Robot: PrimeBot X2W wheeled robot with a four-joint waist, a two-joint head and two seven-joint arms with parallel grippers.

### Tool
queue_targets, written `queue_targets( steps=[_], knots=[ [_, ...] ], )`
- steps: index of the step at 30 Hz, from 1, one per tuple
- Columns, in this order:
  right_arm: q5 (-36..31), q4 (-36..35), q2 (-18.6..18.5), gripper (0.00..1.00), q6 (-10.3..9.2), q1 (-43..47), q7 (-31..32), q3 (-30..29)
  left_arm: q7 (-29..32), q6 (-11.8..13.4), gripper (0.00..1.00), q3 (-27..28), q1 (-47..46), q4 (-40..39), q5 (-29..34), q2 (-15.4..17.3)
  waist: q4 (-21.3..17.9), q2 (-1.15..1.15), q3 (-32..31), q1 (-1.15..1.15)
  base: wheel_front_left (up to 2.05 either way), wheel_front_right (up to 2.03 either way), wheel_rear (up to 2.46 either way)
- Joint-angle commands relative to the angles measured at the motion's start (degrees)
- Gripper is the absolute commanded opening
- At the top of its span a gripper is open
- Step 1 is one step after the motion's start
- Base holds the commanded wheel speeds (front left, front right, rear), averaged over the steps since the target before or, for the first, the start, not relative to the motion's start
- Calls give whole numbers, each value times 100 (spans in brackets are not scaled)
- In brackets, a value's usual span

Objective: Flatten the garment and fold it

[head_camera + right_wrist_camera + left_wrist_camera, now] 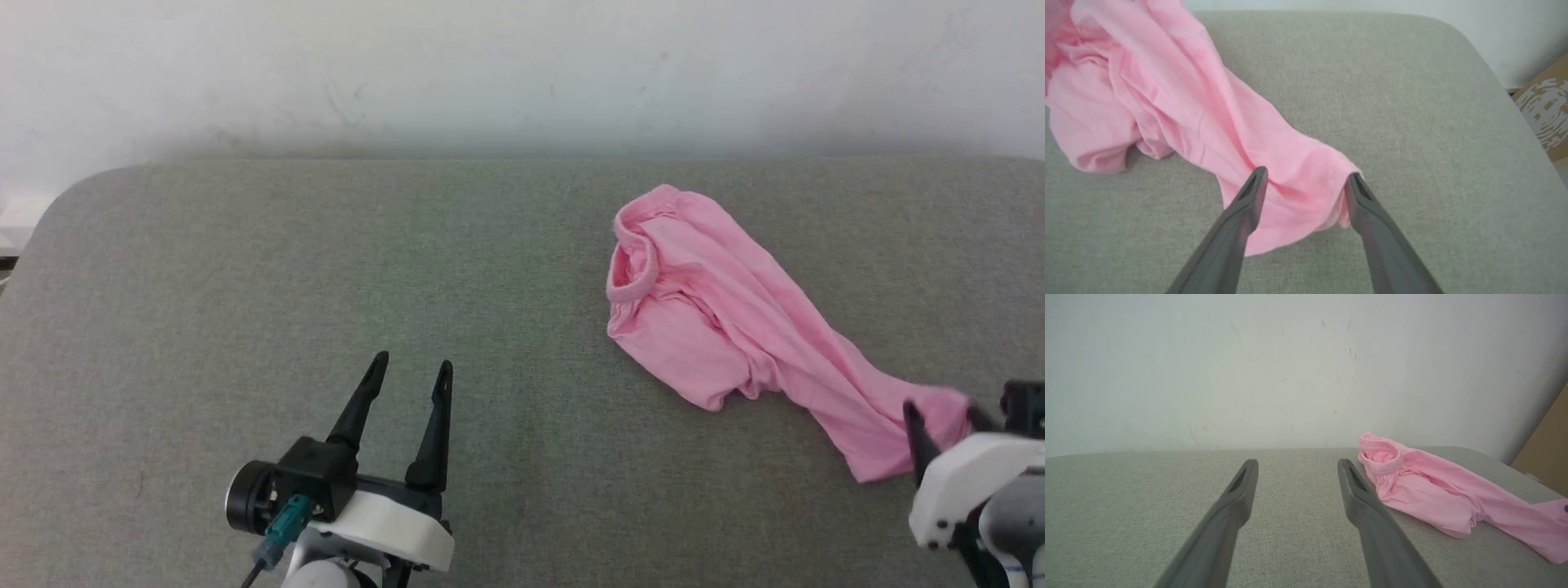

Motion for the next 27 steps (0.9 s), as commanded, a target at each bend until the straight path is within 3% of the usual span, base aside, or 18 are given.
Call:
queue_targets(
  steps=[1,10,15,22,27],
  knots=[
    [32,-122,13,100,-9,-134,-231,56,-27,-58,100,-12,-40,5,44,-10,-53,0,6,0,0,0,0],
    [-3,-918,115,100,-9,-44,-1885,798,93,-198,100,-416,-331,430,-305,-10,-408,0,195,0,0,0,0],
    [-111,-1050,225,100,-9,54,-2482,1056,1352,-258,100,-823,-1085,923,-296,-9,-679,0,497,0,0,0,0],
    [-286,-970,303,100,-9,-22,-2809,1309,3264,-201,100,-1033,-2463,1491,-310,-5,-1043,0,977,0,0,0,0],
    [-303,-824,346,100,-9,-141,-2967,1370,3791,-38,100,-1060,-3108,1842,-434,-8,-1277,0,1235,0,0,0,0]
  ],
)
